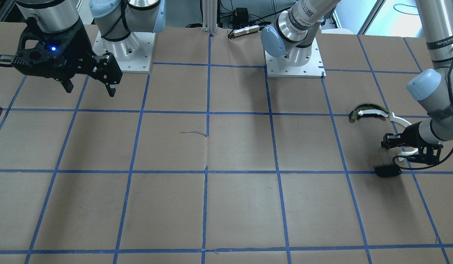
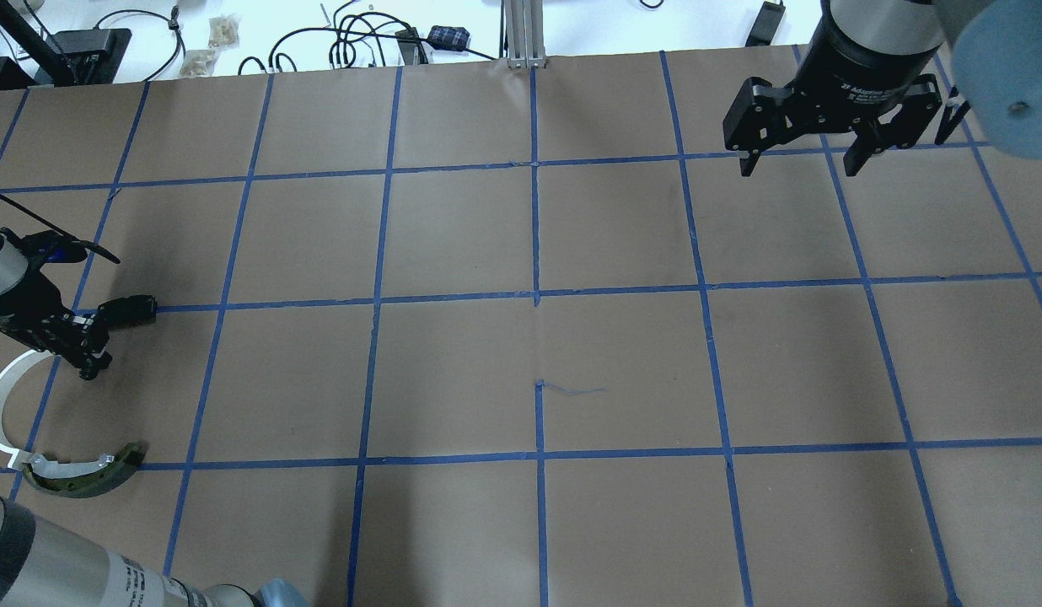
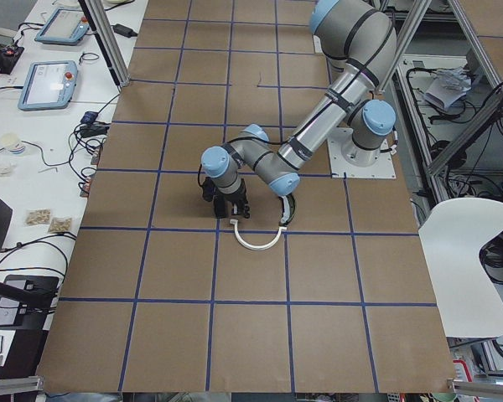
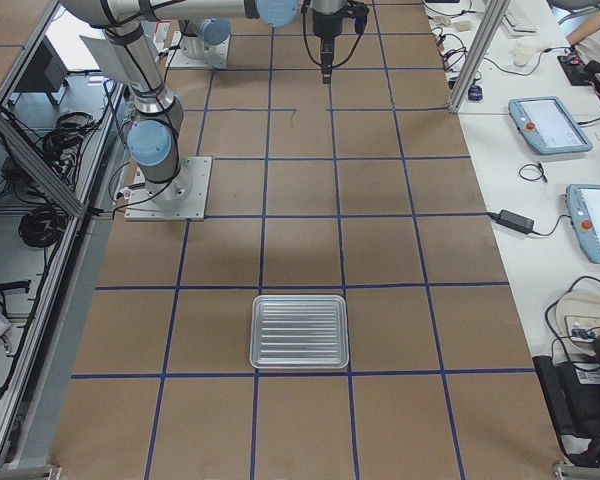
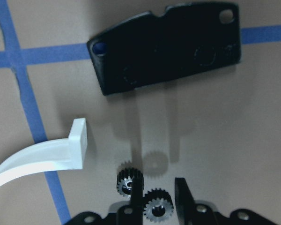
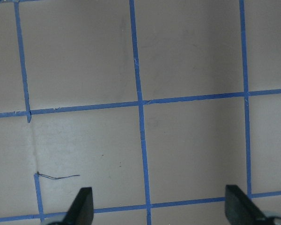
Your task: Place bearing gear from tray to pile
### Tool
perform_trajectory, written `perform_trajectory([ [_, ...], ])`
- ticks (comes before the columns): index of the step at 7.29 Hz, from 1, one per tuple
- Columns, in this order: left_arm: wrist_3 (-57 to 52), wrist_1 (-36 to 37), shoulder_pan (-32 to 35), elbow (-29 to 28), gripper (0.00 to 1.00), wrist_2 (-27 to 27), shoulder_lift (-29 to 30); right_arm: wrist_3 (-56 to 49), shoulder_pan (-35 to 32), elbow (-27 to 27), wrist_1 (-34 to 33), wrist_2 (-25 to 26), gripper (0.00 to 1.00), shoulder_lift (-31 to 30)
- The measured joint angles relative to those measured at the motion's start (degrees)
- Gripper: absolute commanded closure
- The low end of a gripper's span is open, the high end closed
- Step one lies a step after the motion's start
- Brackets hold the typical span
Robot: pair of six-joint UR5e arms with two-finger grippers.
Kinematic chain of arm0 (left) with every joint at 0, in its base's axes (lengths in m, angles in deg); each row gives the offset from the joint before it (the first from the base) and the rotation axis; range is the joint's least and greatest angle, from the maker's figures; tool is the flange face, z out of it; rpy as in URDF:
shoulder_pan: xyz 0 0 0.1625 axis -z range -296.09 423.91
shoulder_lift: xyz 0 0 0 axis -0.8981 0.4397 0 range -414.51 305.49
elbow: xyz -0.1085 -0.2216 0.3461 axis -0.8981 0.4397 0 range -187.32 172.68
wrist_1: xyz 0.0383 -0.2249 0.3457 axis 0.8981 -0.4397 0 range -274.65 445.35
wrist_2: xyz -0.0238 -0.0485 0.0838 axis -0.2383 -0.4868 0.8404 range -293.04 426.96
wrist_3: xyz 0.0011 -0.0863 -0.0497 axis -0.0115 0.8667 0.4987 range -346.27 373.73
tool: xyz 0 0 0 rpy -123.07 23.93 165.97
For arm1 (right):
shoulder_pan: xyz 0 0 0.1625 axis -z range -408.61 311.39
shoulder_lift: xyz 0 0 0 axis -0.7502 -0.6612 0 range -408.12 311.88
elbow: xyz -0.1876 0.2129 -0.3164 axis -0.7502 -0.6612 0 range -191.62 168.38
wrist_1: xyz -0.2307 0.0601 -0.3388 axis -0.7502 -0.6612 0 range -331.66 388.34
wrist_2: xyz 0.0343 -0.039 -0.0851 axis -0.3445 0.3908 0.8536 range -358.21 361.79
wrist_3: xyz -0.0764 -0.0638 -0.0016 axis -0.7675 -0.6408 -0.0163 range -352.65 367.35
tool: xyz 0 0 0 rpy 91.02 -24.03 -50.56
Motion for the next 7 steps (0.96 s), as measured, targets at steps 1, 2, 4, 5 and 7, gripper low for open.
perform_trajectory([
  [1,0.07,-0.10,0.07,-0.02,0.00,-0.01,-0.18,-0.06,0.00,0.00,-0.03,0.06,0.00,0.00],
  [2,0.16,-0.26,0.15,-0.03,0.00,0.02,-0.47,-0.12,0.00,0.00,0.00,0.11,0.00,0.00],
  [4,0.38,-1.58,0.68,-0.49,0.00,0.08,-1.24,-0.16,0.00,0.00,0.07,0.09,0.00,0.00],
  [5,1.03,-2.75,2.07,-1.82,0.00,-0.10,-1.99,-0.16,0.00,0.00,0.08,0.10,0.00,0.00],
  [7,5.85,-7.21,9.09,-8.13,0.00,-1.16,-5.00,-0.18,0.00,0.00,0.09,0.17,0.00,0.00],
])
